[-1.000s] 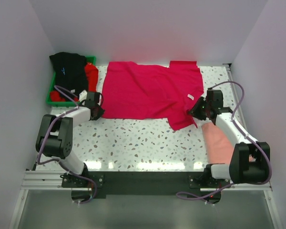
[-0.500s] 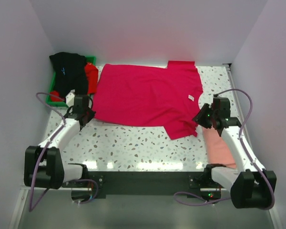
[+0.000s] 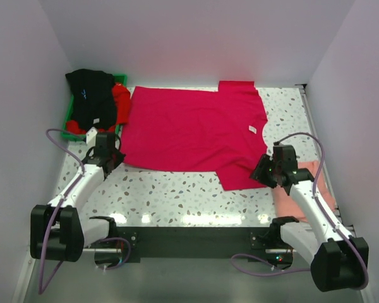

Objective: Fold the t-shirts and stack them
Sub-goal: Flatten the tshirt out

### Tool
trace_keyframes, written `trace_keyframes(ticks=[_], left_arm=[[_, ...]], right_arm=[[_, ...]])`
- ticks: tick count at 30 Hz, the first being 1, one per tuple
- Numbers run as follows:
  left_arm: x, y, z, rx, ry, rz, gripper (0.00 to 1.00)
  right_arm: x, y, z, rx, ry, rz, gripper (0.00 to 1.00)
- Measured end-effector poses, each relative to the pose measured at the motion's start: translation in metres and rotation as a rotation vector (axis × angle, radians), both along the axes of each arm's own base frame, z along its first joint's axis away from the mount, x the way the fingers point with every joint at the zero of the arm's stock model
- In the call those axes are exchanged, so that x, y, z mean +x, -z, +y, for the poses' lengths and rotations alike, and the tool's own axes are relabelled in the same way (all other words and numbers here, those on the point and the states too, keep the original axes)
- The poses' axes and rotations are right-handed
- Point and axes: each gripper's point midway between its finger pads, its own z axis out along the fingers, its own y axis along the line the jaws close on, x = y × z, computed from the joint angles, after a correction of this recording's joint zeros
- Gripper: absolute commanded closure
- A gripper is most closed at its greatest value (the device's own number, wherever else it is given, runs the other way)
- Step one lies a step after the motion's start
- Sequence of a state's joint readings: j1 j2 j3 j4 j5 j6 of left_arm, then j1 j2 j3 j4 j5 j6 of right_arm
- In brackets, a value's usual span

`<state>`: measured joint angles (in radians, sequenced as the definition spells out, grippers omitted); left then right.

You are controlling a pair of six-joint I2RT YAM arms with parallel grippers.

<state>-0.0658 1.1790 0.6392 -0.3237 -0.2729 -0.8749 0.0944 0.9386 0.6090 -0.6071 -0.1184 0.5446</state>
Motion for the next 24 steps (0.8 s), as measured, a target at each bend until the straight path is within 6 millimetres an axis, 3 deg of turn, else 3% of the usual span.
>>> trace_keyframes(ticks=[7, 14, 24], left_arm=[[0.0, -0.002, -0.002, -0.013, 0.01, -0.006, 1.0], [0.001, -0.004, -0.007, -0.035, 0.031, -0.014, 1.0], [0.0, 0.0, -0.013, -0.054, 0.067, -0.014, 1.0]], right_arm=[[-0.017, 0.03, 0.005, -0.065, 0.024, 0.051, 0.52], [-0.001, 0.035, -0.019, -0.174, 0.156, 0.018, 0.5], [0.007, 0.062, -0.037, -0.316, 0.214, 0.105, 0.43]])
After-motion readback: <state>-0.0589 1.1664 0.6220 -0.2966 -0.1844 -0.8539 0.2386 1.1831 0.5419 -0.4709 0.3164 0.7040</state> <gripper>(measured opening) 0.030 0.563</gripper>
